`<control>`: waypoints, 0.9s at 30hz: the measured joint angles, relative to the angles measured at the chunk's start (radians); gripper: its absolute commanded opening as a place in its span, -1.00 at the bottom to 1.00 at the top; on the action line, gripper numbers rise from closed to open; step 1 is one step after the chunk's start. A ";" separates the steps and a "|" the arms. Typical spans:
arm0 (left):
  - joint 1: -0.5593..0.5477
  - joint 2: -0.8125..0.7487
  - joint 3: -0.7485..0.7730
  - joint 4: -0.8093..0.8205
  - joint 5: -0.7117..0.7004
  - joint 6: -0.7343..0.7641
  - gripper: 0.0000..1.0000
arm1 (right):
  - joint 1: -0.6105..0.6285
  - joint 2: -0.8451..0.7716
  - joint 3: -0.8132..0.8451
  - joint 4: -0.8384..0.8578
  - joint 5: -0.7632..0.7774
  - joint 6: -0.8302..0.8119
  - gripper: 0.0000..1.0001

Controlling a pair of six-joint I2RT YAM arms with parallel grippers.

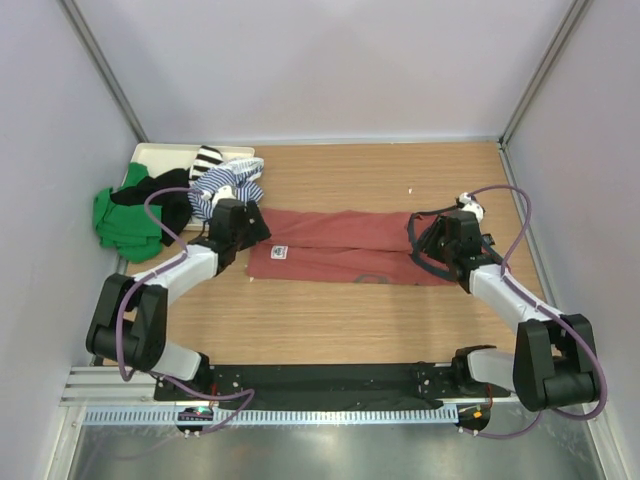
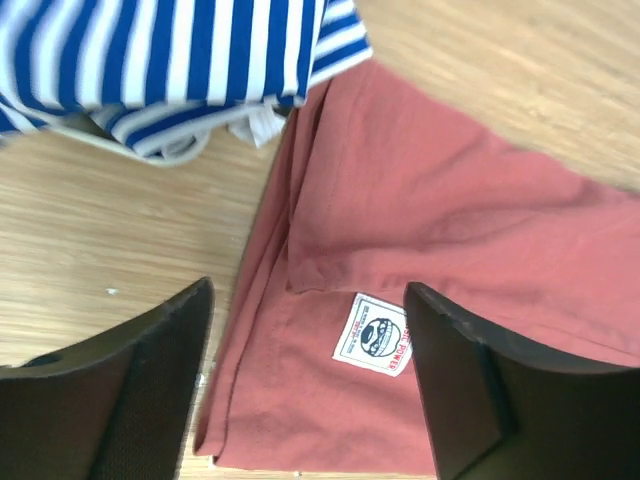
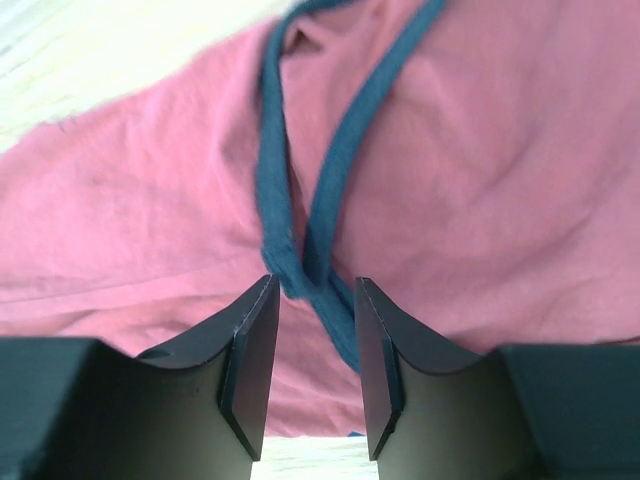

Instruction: Fold and stack the tank tops

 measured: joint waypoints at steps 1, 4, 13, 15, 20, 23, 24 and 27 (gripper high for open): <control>-0.002 -0.019 0.001 -0.004 -0.012 -0.007 0.97 | 0.000 0.000 0.014 -0.010 0.002 -0.005 -0.12; -0.003 -0.040 0.019 -0.030 -0.051 -0.023 0.99 | 0.000 0.031 0.092 -0.051 0.002 -0.029 -0.03; -0.003 0.044 0.172 -0.163 -0.104 -0.044 0.96 | 0.020 0.223 0.212 -0.083 -0.027 -0.057 -0.06; -0.003 0.048 0.175 -0.174 -0.100 -0.044 0.94 | 0.027 0.266 0.221 -0.093 -0.038 -0.061 -0.14; -0.003 0.049 0.175 -0.202 -0.087 -0.040 0.81 | 0.051 0.311 0.225 -0.118 -0.055 -0.073 -0.84; -0.004 0.049 0.175 -0.212 -0.075 -0.037 0.75 | 0.056 0.288 0.213 -0.116 -0.060 -0.076 -0.92; -0.005 0.049 0.175 -0.216 -0.074 -0.034 0.73 | 0.057 0.272 0.202 -0.116 -0.059 -0.077 -0.91; -0.012 0.049 0.175 -0.227 -0.073 -0.021 0.55 | 0.060 0.212 0.162 -0.117 -0.055 -0.080 -0.89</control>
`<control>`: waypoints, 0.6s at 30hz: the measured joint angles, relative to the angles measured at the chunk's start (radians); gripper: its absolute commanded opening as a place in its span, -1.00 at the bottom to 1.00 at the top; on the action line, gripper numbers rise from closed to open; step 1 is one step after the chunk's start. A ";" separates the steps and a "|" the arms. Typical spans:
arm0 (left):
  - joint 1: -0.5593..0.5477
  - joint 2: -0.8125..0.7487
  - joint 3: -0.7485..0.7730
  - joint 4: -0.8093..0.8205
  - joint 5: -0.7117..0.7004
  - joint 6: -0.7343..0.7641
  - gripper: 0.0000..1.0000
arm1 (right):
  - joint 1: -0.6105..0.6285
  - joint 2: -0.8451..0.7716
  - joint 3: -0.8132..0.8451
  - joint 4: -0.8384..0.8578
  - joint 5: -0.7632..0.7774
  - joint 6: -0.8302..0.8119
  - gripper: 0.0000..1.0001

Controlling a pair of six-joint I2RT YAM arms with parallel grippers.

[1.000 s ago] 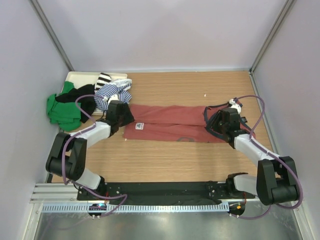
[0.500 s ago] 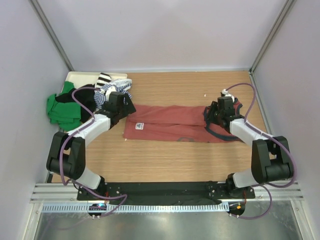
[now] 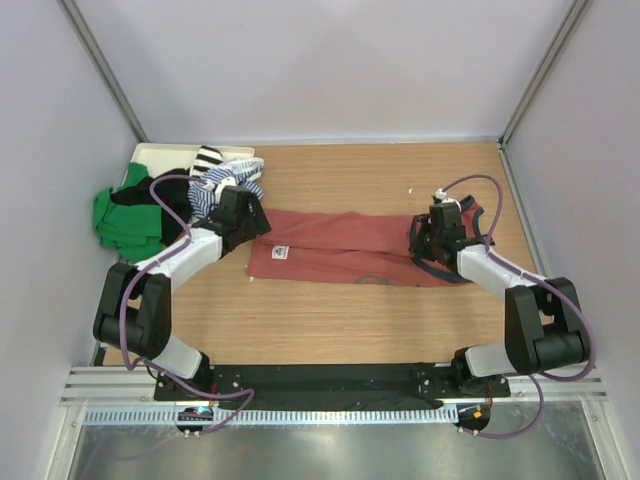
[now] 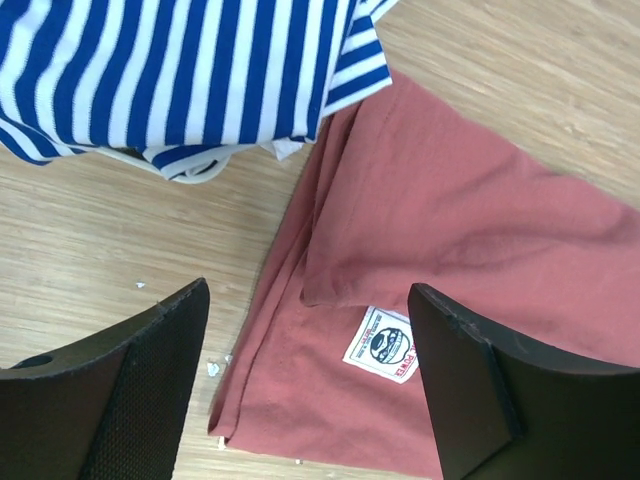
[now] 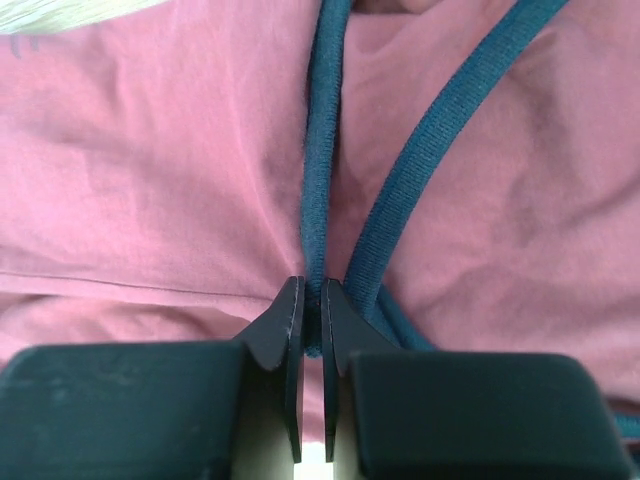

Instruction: Fold and stack the tank tops

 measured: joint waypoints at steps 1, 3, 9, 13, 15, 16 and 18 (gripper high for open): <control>-0.003 0.000 0.000 -0.002 0.000 0.003 0.43 | 0.000 -0.016 -0.009 -0.001 0.001 -0.002 -0.84; -0.013 0.001 0.000 -0.006 0.003 0.008 0.33 | 0.001 -0.046 -0.027 -0.002 0.002 -0.004 -0.74; -0.041 0.030 0.027 -0.023 0.010 0.026 0.17 | 0.005 -0.089 -0.084 0.001 0.002 -0.004 -0.73; -0.050 0.076 0.060 -0.031 0.018 0.032 0.19 | 0.006 -0.090 -0.096 -0.002 0.001 -0.004 -0.73; -0.053 0.109 0.085 -0.035 0.022 0.034 0.18 | 0.006 -0.088 -0.096 -0.001 0.001 -0.004 -0.74; -0.055 0.124 0.095 -0.035 0.024 0.034 0.10 | 0.006 -0.087 -0.096 -0.001 0.000 -0.004 -0.73; -0.055 0.157 0.111 -0.039 0.024 0.033 -0.22 | 0.006 -0.082 -0.096 0.000 -0.001 -0.004 -0.73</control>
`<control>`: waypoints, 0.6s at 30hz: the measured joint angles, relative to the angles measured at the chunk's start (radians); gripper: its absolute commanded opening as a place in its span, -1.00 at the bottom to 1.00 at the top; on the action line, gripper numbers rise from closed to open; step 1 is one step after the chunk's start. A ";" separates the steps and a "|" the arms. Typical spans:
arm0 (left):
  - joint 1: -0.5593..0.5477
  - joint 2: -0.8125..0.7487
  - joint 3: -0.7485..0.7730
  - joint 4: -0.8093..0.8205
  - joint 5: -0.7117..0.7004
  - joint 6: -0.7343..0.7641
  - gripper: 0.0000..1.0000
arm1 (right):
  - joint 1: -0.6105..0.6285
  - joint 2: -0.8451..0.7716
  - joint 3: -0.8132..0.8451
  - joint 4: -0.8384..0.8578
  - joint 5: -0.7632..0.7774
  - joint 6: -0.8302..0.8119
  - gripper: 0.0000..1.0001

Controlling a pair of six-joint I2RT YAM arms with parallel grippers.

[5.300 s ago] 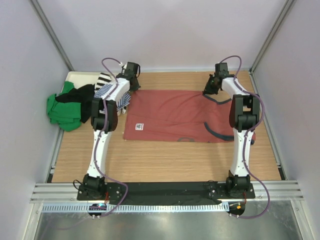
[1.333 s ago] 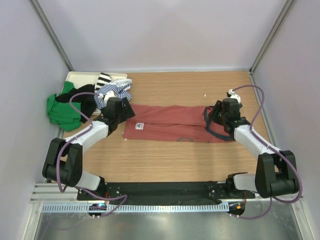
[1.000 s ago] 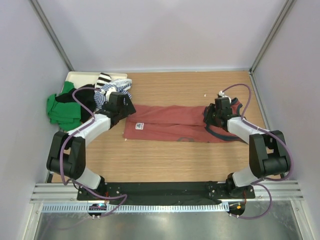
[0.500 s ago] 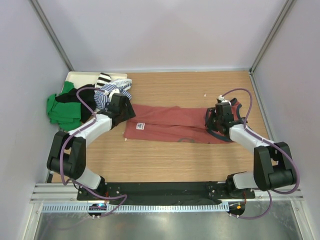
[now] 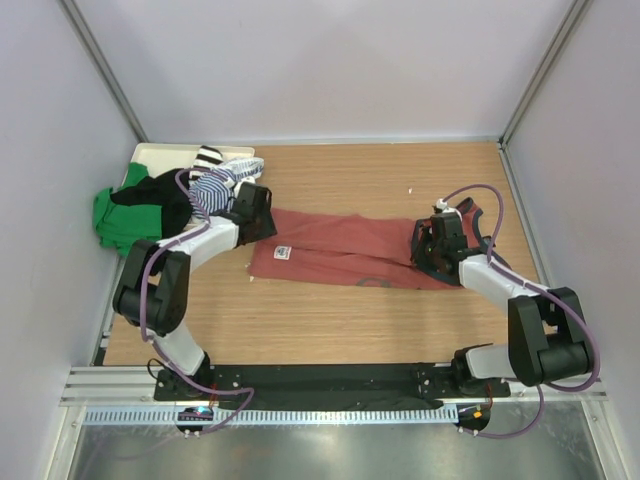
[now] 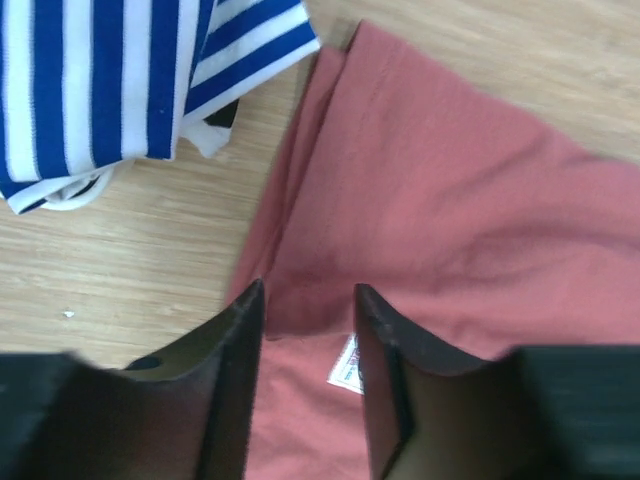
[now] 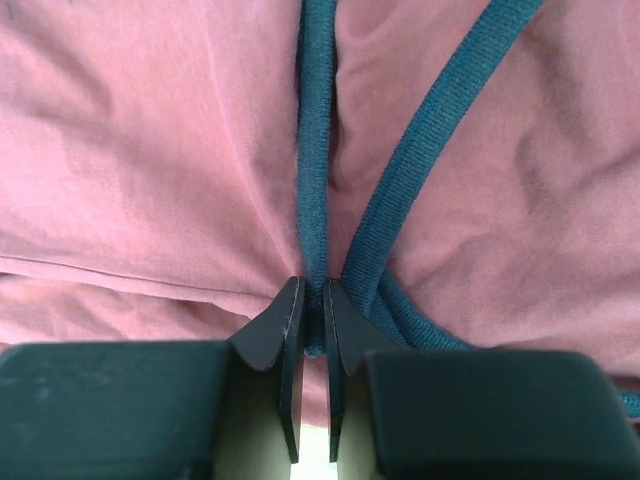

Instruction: Fold and stack the tank tops

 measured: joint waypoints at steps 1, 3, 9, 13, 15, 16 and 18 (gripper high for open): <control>0.000 0.013 0.003 -0.005 -0.001 -0.003 -0.36 | 0.000 0.003 0.000 0.000 0.000 0.000 -0.73; -0.001 0.035 0.004 -0.019 -0.011 -0.002 -0.61 | 0.000 0.013 0.000 0.000 0.001 0.001 -0.74; -0.002 0.065 -0.034 -0.021 -0.035 -0.009 -1.00 | -0.002 0.055 0.021 -0.014 0.027 0.016 -0.73; -0.006 0.041 -0.076 0.022 -0.050 -0.024 -1.00 | -0.014 0.051 0.021 -0.016 0.047 0.045 -0.44; -0.006 0.020 -0.105 0.039 -0.054 -0.035 -1.00 | -0.019 0.037 0.021 -0.022 0.067 0.067 -0.07; -0.006 0.011 -0.116 0.042 -0.056 -0.040 -1.00 | -0.021 0.023 0.021 -0.029 0.086 0.076 0.13; -0.006 -0.014 -0.151 0.055 -0.064 -0.056 -1.00 | -0.029 -0.008 0.021 -0.038 0.123 0.089 0.15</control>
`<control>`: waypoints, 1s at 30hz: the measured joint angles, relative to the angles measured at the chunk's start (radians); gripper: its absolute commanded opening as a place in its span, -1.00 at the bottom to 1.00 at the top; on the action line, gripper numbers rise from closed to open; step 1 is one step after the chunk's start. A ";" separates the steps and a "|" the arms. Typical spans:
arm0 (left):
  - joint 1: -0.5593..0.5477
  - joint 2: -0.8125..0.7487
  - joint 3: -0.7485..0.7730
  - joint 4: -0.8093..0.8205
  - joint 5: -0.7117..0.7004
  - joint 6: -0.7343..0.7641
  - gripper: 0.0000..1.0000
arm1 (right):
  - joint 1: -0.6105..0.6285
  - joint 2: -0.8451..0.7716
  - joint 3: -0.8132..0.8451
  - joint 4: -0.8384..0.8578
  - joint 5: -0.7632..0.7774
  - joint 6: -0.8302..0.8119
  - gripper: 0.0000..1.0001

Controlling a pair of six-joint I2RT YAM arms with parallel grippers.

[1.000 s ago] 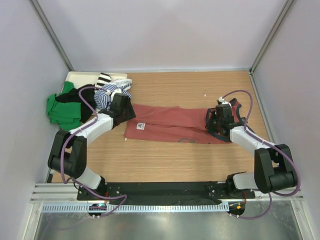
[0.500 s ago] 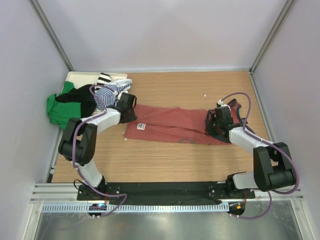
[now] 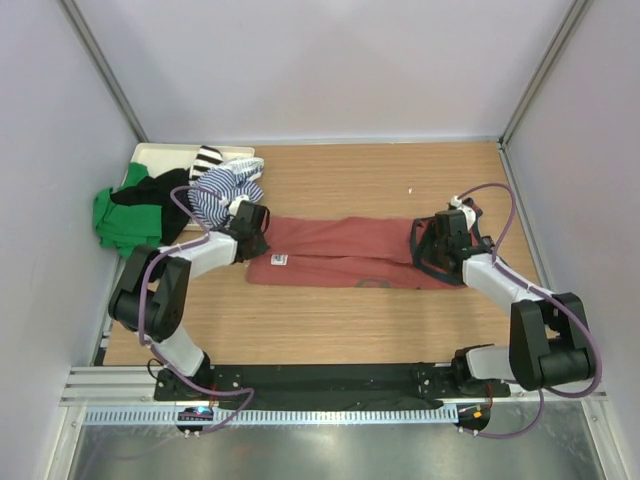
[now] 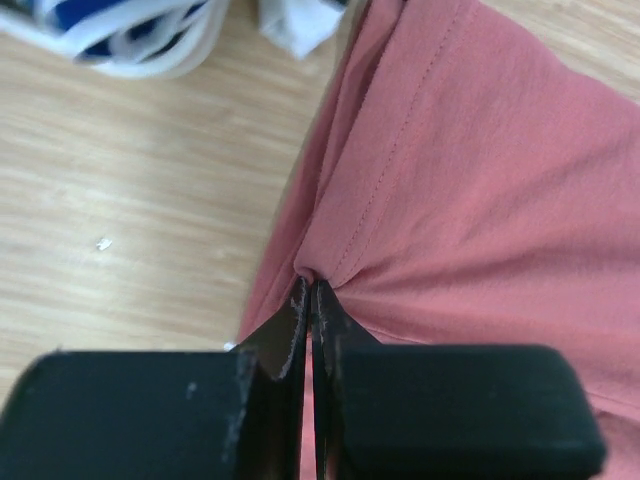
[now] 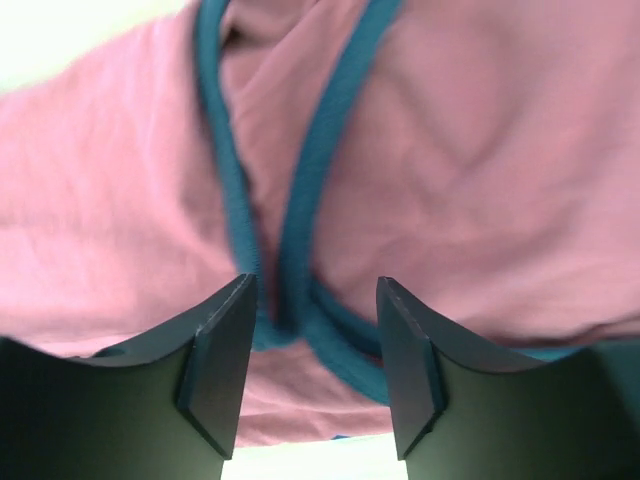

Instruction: Fold and stack the tank tops

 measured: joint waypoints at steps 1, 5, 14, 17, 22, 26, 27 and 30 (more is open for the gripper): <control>0.000 -0.015 -0.019 0.007 -0.005 -0.006 -1.00 | -0.006 -0.016 0.000 -0.002 0.018 0.004 0.15; 0.000 -0.097 -0.110 0.020 -0.031 -0.035 -1.00 | -0.040 -0.036 0.026 -0.014 0.055 0.014 0.14; 0.005 -0.220 -0.226 0.000 -0.051 -0.111 -1.00 | -0.233 0.200 0.368 -0.068 0.073 0.067 0.09; 0.006 -0.220 -0.226 0.000 -0.051 -0.121 -1.00 | -0.281 0.285 0.453 -0.085 0.075 0.090 0.09; 0.007 -0.223 -0.230 0.004 -0.051 -0.130 -1.00 | -0.291 0.465 0.645 -0.114 0.061 0.117 0.07; 0.007 -0.230 -0.238 0.007 -0.051 -0.130 -1.00 | -0.290 0.572 0.740 -0.122 0.036 0.133 0.07; 0.007 -0.231 -0.239 0.008 -0.051 -0.130 -1.00 | -0.290 0.590 0.749 -0.122 0.032 0.139 0.08; 0.007 -0.232 -0.240 0.009 -0.051 -0.130 -1.00 | -0.289 0.631 0.758 -0.127 0.021 0.150 0.12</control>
